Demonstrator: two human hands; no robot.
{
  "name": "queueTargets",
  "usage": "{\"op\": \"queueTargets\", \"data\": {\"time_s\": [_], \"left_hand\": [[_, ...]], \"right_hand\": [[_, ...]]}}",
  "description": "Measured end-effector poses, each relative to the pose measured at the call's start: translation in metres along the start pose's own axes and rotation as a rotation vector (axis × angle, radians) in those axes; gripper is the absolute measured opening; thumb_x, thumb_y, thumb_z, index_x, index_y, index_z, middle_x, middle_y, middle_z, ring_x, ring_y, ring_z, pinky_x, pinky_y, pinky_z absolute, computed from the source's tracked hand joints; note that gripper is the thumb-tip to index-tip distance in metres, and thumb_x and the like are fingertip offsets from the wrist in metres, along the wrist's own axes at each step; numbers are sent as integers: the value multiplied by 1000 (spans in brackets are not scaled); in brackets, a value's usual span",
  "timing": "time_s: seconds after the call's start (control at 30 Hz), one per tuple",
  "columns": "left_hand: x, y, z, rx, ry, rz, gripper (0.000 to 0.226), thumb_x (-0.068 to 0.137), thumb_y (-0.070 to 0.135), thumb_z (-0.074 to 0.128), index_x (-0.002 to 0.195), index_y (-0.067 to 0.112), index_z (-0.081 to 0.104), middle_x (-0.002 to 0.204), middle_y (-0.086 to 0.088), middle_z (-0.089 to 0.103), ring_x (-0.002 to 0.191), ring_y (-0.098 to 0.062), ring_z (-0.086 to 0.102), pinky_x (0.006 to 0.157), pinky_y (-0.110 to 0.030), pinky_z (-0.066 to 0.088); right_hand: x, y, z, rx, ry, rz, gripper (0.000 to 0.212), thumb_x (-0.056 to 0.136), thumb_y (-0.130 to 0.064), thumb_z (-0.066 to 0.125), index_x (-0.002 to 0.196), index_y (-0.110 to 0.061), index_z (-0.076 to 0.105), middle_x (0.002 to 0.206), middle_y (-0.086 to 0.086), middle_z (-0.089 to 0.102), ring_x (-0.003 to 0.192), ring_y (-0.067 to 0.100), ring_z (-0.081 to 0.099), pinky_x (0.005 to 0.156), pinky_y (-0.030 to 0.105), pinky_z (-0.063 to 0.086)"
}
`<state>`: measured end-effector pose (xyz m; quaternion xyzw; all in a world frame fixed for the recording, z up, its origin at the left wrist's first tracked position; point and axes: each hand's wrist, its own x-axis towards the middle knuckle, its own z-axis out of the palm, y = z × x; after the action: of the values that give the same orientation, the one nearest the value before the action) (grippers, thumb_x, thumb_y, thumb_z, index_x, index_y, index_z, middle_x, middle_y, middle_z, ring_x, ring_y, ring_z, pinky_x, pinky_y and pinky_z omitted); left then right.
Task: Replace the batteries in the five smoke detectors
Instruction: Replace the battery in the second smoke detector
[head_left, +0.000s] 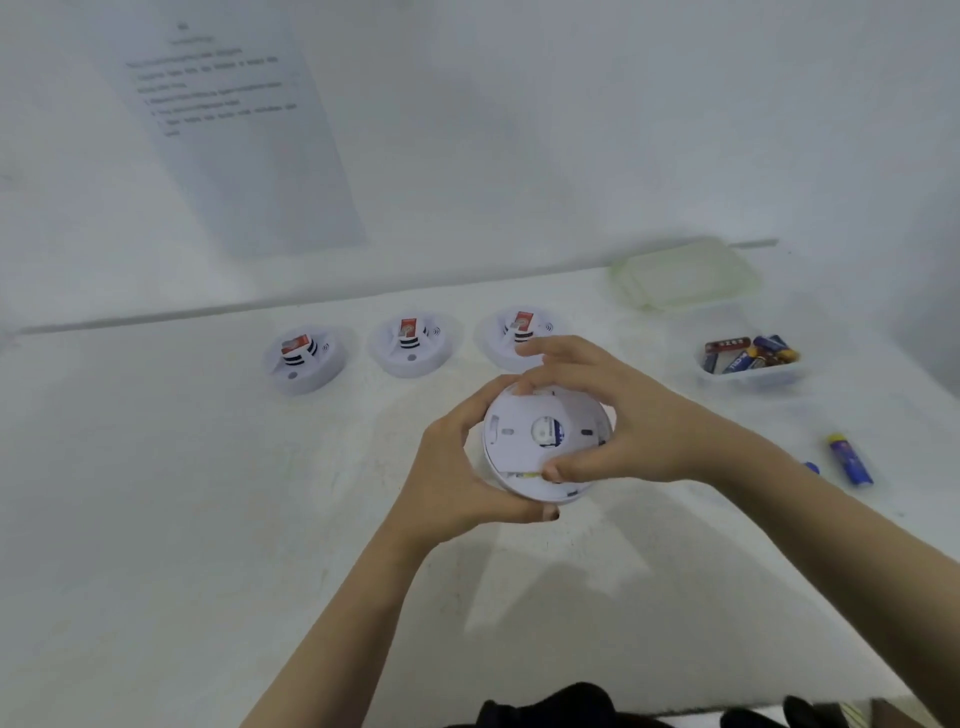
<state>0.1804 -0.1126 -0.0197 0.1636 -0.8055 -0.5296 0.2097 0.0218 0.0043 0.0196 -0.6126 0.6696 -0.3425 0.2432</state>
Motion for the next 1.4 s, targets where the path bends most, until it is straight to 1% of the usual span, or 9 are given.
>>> {"op": "queueTargets", "data": {"time_s": [0.17, 0.3, 0.4, 0.5, 0.63, 0.87, 1.03, 1.23, 1.4], "left_hand": [[2, -2, 11, -3, -32, -12, 80, 48, -2, 93, 119, 15, 60, 105, 0, 69, 100, -16, 66, 80, -22, 52], [-2, -4, 16, 17, -17, -28, 82, 49, 10, 92, 122, 25, 58, 109, 8, 67, 105, -14, 64, 83, -23, 53], [-6, -6, 12, 44, 5, -22, 86, 49, 14, 91, 126, 31, 56, 113, 9, 66, 108, -12, 62, 85, -21, 53], [-14, -12, 9, 69, 9, -32, 92, 49, 12, 91, 130, 31, 53, 118, 12, 65, 110, -8, 61, 86, -17, 50], [-26, -23, 6, 97, 18, -50, 90, 48, 26, 89, 129, 39, 51, 117, 17, 64, 108, -3, 61, 87, -18, 51], [-50, -43, -12, 67, 246, -71, 84, 48, 29, 92, 117, 53, 52, 113, 27, 62, 106, 6, 59, 88, -9, 46], [-50, -59, -22, -10, 333, -104, 101, 49, 9, 92, 139, 15, 45, 124, 24, 60, 120, 7, 52, 101, -15, 43], [-46, -46, -17, 11, 298, -52, 90, 48, 33, 88, 128, 33, 47, 121, 32, 57, 117, 8, 52, 99, -16, 45], [-46, -35, -10, 4, 320, -14, 86, 49, 35, 87, 127, 34, 51, 123, 21, 61, 119, -2, 55, 93, -16, 47]], "right_hand": [[-4, 1, -9, -67, -99, -11, 59, 66, -30, 73, 123, -35, 57, 137, -26, 30, 130, -4, 25, 101, 22, 34], [-7, 3, -13, -245, -134, -1, 67, 70, -30, 78, 129, -45, 49, 150, -22, 15, 135, 2, 13, 107, 28, 21], [-10, 6, -11, -386, -57, -52, 68, 68, -39, 78, 130, -38, 50, 150, -13, 23, 132, 1, 14, 109, 25, 12], [-9, 7, -1, -577, 6, -213, 59, 65, -45, 70, 120, -24, 61, 121, -3, 54, 112, 15, 41, 101, 25, 23], [-8, 7, 12, -686, 34, -306, 52, 66, -42, 61, 109, -14, 61, 94, -4, 60, 83, 17, 53, 85, 31, 34], [-34, 23, 38, -546, 69, -208, 56, 68, -47, 61, 115, -16, 62, 102, -1, 58, 96, 16, 50, 91, 27, 32], [-56, 43, 70, -552, 41, -140, 50, 68, -44, 64, 110, -18, 66, 139, 13, 43, 131, 26, 34, 108, 33, 24], [-63, 55, 78, -559, 41, -97, 53, 75, -53, 57, 117, -23, 65, 156, 11, 15, 144, 26, 8, 113, 48, 16], [-66, 44, 74, -268, 226, -79, 45, 84, -48, 55, 125, -28, 56, 151, -2, 31, 138, 13, 27, 111, 26, 23]]}}
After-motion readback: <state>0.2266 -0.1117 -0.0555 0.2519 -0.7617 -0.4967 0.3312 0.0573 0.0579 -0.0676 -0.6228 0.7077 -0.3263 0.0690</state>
